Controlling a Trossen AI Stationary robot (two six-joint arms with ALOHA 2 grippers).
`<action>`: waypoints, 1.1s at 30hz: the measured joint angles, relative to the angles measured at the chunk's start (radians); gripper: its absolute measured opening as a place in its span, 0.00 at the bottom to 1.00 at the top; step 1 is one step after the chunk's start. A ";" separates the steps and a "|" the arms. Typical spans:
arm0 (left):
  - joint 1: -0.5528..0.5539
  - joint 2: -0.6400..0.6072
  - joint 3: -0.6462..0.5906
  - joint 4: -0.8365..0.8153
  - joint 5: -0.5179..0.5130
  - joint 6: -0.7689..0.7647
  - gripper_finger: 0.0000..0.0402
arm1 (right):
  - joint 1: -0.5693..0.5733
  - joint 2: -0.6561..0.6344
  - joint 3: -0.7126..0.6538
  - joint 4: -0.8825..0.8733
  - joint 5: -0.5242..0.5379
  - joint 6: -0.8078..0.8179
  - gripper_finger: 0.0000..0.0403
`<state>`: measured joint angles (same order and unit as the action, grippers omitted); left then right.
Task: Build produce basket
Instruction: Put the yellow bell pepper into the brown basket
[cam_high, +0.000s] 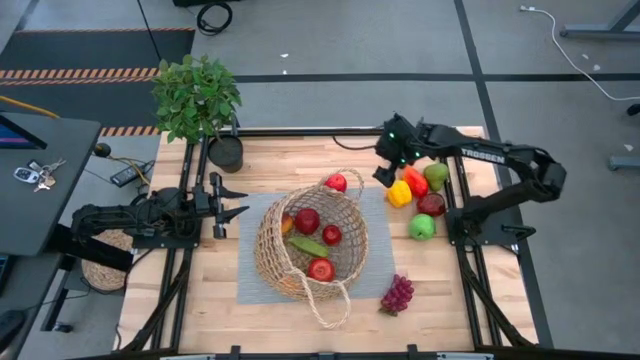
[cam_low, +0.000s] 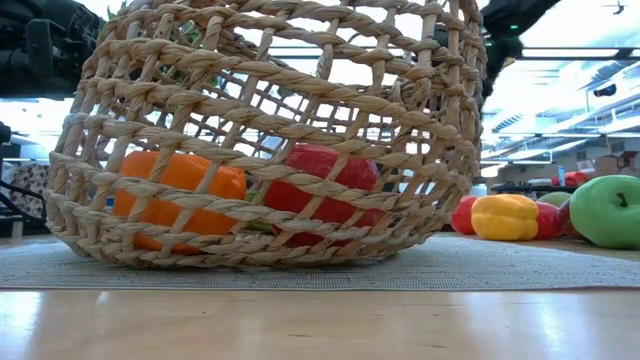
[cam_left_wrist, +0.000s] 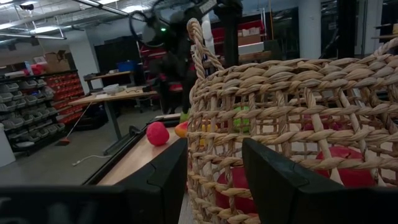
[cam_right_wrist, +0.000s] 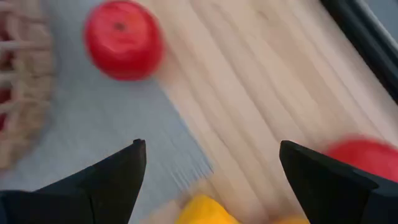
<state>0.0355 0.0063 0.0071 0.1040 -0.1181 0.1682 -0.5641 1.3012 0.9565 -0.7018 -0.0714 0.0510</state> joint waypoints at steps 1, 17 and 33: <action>0.000 0.000 0.000 0.000 0.000 0.000 0.40 | 0.005 -0.032 -0.032 0.017 0.027 0.035 0.92; 0.000 0.000 0.000 0.000 0.000 0.000 0.40 | 0.235 -0.222 -0.372 0.143 0.291 0.523 0.91; 0.000 0.000 0.000 0.000 0.000 0.000 0.40 | 0.308 -0.062 -0.369 0.139 0.395 0.605 0.88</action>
<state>0.0356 0.0063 0.0068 0.1038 -0.1184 0.1682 -0.2562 1.2394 0.5878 -0.5627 0.3240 0.6564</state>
